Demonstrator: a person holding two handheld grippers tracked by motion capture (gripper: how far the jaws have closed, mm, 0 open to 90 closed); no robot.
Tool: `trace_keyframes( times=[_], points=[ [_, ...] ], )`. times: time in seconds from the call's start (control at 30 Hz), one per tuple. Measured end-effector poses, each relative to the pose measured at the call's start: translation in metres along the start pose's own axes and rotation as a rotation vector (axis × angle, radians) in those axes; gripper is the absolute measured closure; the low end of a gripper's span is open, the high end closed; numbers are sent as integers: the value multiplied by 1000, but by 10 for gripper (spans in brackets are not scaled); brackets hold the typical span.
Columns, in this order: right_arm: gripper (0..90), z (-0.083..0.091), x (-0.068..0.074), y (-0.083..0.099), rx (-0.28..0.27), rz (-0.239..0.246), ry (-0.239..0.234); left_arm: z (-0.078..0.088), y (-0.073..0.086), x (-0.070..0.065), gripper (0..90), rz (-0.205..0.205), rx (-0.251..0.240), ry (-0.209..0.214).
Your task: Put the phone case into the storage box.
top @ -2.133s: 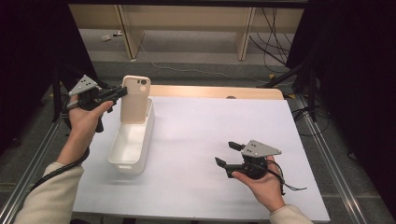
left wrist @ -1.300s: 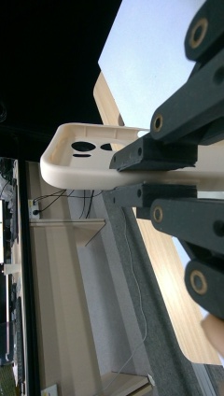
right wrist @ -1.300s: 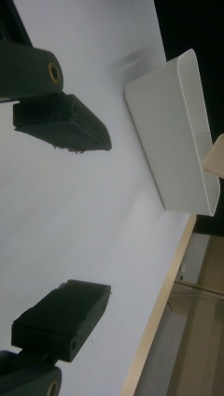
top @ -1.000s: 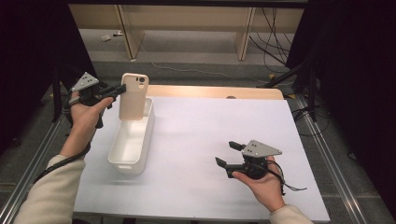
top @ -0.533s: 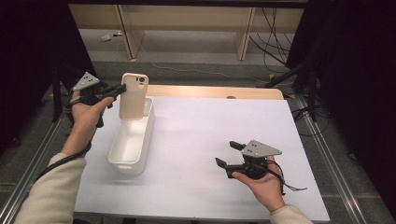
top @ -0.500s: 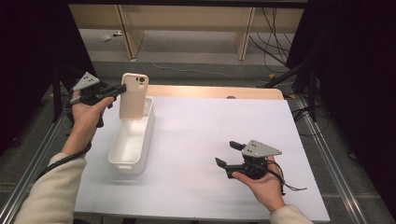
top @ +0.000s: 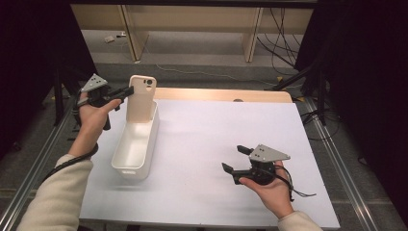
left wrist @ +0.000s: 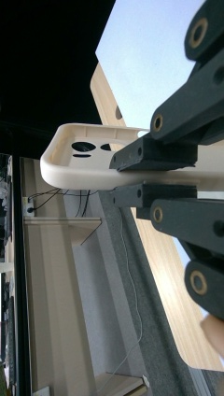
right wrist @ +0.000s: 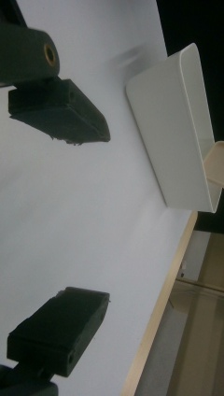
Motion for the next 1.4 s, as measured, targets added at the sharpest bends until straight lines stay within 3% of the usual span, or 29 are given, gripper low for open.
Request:
trace_keyframes(
  times=[0.5, 0.97, 1.4],
  points=[
    [202, 0, -1, 1, 11, 1, -4, -14, 4, 0, 821, 2, 11, 6],
    [204, 1, -1, 1, 18, -6, -4, -21, 6, 2, 821, -20, 16, 5],
    [205, 1, -2, 2, 19, -1, -7, -25, 5, 2, 821, -13, 15, 2]
  ],
)
Point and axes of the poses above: each handheld gripper's, and its own axes: z roughly backward along the jaws, y roughly out of its underside, x roughly to its left, the point moved 8 cm from there along -z, roughly forward along the jaws, and after that the axes turned 3 degrees about -z, right-handed, at the moved point
